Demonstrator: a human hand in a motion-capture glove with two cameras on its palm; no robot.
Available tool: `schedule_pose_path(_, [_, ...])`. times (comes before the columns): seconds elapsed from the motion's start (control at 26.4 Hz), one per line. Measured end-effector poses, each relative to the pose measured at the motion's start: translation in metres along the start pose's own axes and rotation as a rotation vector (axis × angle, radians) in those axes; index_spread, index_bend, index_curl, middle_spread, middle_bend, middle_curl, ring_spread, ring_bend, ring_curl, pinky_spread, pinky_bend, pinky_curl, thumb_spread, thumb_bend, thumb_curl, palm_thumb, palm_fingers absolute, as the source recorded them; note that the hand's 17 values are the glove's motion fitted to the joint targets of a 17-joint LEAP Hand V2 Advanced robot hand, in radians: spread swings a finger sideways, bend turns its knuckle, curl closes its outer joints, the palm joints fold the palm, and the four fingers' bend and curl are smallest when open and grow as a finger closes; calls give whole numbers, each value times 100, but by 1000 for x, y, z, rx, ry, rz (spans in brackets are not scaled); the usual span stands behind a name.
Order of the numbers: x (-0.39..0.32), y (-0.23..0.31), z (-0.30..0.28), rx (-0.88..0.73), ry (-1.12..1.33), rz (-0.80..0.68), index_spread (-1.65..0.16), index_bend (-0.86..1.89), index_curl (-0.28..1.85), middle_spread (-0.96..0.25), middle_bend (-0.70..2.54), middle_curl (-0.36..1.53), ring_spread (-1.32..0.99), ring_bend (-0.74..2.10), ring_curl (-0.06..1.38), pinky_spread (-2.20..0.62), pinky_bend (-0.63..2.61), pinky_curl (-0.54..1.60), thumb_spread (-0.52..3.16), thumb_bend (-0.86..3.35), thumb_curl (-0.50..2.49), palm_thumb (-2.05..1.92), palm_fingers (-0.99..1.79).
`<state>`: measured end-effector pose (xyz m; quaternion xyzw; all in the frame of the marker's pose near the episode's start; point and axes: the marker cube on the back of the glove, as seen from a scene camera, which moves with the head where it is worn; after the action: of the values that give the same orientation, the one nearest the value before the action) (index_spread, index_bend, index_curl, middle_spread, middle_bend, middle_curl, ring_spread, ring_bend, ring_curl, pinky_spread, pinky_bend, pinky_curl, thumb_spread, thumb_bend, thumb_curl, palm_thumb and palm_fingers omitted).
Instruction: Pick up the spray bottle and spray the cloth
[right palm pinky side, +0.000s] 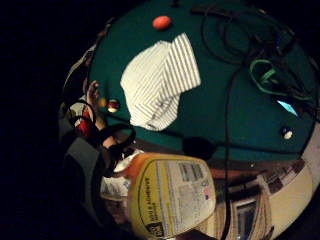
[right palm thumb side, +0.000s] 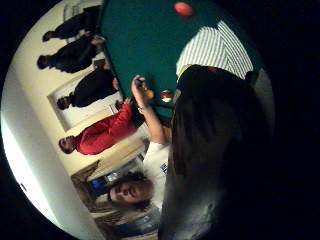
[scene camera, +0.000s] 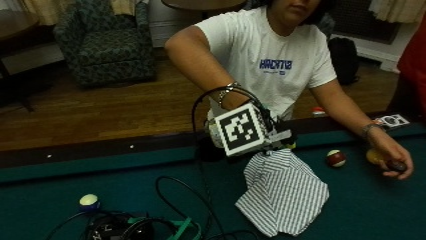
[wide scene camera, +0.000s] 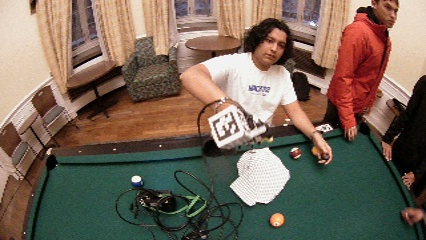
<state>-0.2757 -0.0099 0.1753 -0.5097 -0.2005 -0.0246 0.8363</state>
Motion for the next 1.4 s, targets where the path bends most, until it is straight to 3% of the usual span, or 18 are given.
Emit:
schedule_pose_path(0.42, [78,-58,89,-204,211,252,-24,49,60,-19,70,58,-21,77,50,-32,51,43,35,-2,77,95,139])
schedule_pose_path(0.8, [92,-72,111,-289,280,321,-24,48,61,-19,71,58,-21,77,50,-32,51,43,35,-2,79,95,138])
schedule_pose_path(1.02, [52,-56,80,-243,233,200,-23,48,62,-19,71,58,-21,78,51,-32,51,43,35,-2,81,95,138])
schedule_pose_path(1.4, [-62,-4,6,-17,-62,-247,-23,47,63,-19,71,59,-21,77,51,-32,51,43,36,-2,82,95,137])
